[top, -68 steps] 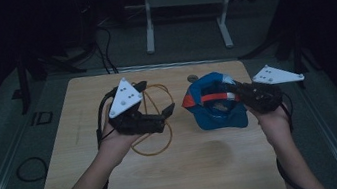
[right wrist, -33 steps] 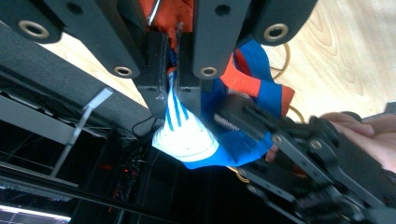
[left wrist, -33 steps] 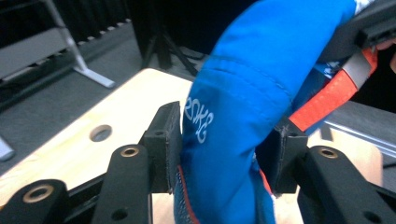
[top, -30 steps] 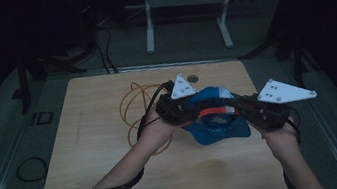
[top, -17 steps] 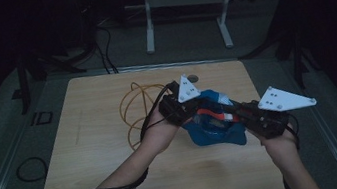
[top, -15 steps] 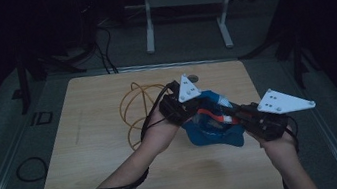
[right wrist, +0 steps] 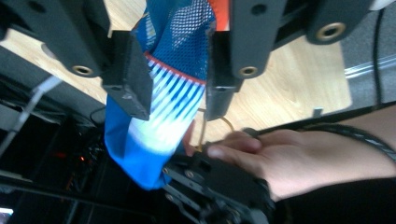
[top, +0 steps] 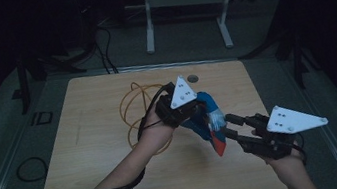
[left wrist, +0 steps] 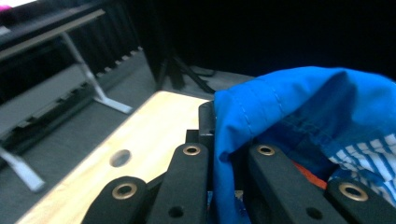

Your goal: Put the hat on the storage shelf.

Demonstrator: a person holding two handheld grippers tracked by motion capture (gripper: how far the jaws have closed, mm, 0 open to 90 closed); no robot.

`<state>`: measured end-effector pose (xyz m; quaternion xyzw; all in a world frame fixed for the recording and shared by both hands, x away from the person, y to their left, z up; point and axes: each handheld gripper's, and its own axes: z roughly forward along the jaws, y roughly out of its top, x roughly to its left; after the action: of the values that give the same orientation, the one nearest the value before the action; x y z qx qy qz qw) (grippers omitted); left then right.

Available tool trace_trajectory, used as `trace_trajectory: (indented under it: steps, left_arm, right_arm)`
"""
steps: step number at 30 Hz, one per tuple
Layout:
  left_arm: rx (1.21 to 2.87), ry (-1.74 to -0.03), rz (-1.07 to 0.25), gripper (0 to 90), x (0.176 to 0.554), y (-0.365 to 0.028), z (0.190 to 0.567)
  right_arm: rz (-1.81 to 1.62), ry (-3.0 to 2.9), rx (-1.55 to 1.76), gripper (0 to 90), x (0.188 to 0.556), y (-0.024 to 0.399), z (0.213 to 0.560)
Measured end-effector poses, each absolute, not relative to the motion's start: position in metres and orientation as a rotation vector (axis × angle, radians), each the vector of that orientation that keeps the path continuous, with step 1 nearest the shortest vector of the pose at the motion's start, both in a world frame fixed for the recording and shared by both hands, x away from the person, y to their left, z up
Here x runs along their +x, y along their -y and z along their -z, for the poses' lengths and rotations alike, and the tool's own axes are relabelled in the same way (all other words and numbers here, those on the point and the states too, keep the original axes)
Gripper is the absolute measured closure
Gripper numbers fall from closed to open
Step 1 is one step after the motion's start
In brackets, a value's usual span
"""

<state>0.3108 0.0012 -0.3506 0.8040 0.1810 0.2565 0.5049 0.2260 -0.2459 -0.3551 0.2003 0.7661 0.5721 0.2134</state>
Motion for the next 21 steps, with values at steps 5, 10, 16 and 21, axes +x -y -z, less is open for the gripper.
trace_trajectory:
  steps: [5,10,16,21]
  left_arm:
    - [1.902,-0.34,-0.606,89.4,0.31,-0.008,0.353]
    - [1.884,-0.26,-0.591,89.4,0.307,-0.012,0.354]
    - [1.828,-0.169,-0.478,89.3,0.31,-0.024,0.358]
    - [1.81,-0.029,-0.426,89.3,0.303,-0.024,0.36]
  right_arm:
    - [-1.553,-2.067,0.557,58.1,0.225,0.258,0.349]
    - [-1.549,-2.06,0.62,59.7,0.235,0.27,0.355]
    - [-1.565,-2.112,0.646,60.6,0.241,0.27,0.372]
    - [-1.584,-2.138,0.598,60.6,0.238,0.267,0.375]
